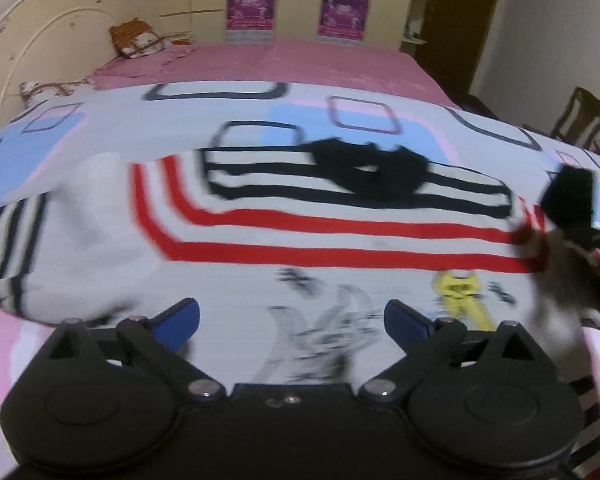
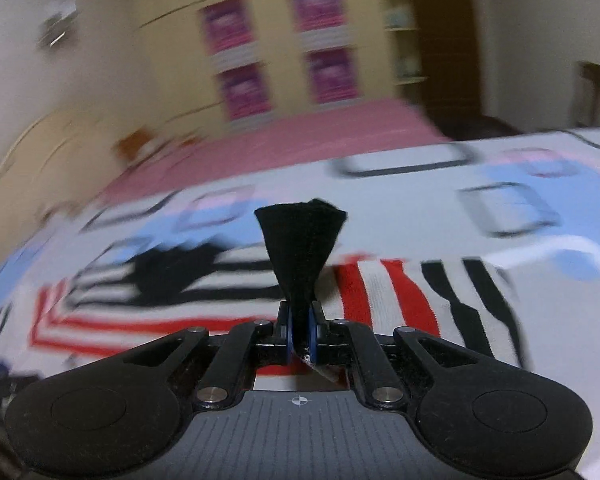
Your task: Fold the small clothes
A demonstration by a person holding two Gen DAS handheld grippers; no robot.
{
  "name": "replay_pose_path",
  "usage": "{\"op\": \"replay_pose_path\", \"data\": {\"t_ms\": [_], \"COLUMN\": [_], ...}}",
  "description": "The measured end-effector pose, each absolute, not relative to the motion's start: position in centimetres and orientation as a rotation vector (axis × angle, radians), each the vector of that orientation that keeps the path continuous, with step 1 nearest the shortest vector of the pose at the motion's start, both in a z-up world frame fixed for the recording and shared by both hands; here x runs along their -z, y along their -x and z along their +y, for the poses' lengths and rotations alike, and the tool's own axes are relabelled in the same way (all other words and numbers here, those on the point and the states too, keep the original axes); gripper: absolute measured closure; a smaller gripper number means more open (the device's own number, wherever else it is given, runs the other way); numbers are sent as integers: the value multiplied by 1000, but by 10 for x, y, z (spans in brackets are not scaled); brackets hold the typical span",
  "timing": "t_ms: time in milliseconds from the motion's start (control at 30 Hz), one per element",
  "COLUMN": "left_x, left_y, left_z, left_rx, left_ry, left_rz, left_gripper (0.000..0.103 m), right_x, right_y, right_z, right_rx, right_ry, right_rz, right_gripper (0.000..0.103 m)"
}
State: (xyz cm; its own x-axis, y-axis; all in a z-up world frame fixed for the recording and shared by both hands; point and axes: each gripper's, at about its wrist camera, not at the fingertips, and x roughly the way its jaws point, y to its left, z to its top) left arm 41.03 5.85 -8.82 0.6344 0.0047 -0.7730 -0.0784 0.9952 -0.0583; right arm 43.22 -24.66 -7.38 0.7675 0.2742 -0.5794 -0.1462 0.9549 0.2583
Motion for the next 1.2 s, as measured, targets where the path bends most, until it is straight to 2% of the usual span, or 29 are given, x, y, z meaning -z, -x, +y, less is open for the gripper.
{"op": "replay_pose_path", "data": {"t_ms": [67, 233, 300, 367, 400, 433, 500, 533, 567, 667, 700, 733, 900, 967, 1033, 1067, 1100, 1133, 1167, 1200], "left_x": [89, 93, 93, 92, 92, 91, 91, 92, 94, 102, 109, 115, 138, 140, 141, 140, 138, 138, 132, 123], "left_y": [-404, -389, -386, -386, -387, -390, -395, -400, -404, -421, -429, -436, -467, -478, -487, -489, -491, -494, -491, -488], "left_z": [83, 131, 140, 143, 142, 139, 130, 124, 119, 93, 83, 76, 46, 37, 30, 29, 28, 27, 30, 33], "left_rx": [-48, 0, 30, 50, 63, 73, 112, 138, 162, 268, 297, 318, 329, 322, 313, 311, 316, 316, 314, 313], "left_ry": [125, 243, 276, 292, 303, 311, 318, 326, 338, 391, 420, 448, 488, 461, 417, 391, 369, 345, 334, 324], "left_rz": [883, 884, 873, 857, 854, 849, 839, 842, 845, 866, 888, 907, 947, 954, 960, 960, 952, 948, 928, 873], "left_gripper": [10, 38, 39, 35, 21, 12, 13, 15, 16, 27, 31, 33, 38, 51, 76, 82, 94, 97, 97, 97], "right_x": [79, 102, 115, 129, 131, 131, 127, 122, 117, 111, 110, 109, 108, 113, 115, 116, 119, 124, 128, 131], "right_y": [-432, -431, -428, -435, -434, -430, -427, -422, -421, -409, -401, -397, -376, -379, -385, -390, -398, -409, -413, -420], "right_z": [-206, -135, -115, -111, -110, -110, -110, -113, -116, -135, -148, -154, -210, -234, -254, -259, -261, -264, -265, -263], "right_rx": [-303, -414, -427, -408, -394, -384, -387, -371, -354, -368, -362, -347, -175, -86, -21, -7, 2, 9, 9, 2], "right_ry": [-161, -63, -38, -15, -6, 3, 1, 0, 6, -36, -47, -47, -81, -111, -138, -147, -161, -179, -186, -187], "right_rz": [689, 740, 769, 776, 756, 749, 743, 720, 697, 705, 714, 724, 750, 774, 773, 776, 792, 818, 831, 838], "right_gripper": [96, 96, 96, 96, 96, 90, 65, 44, 40, 43, 52, 57, 56, 56, 56, 56, 57, 59, 74, 75]}}
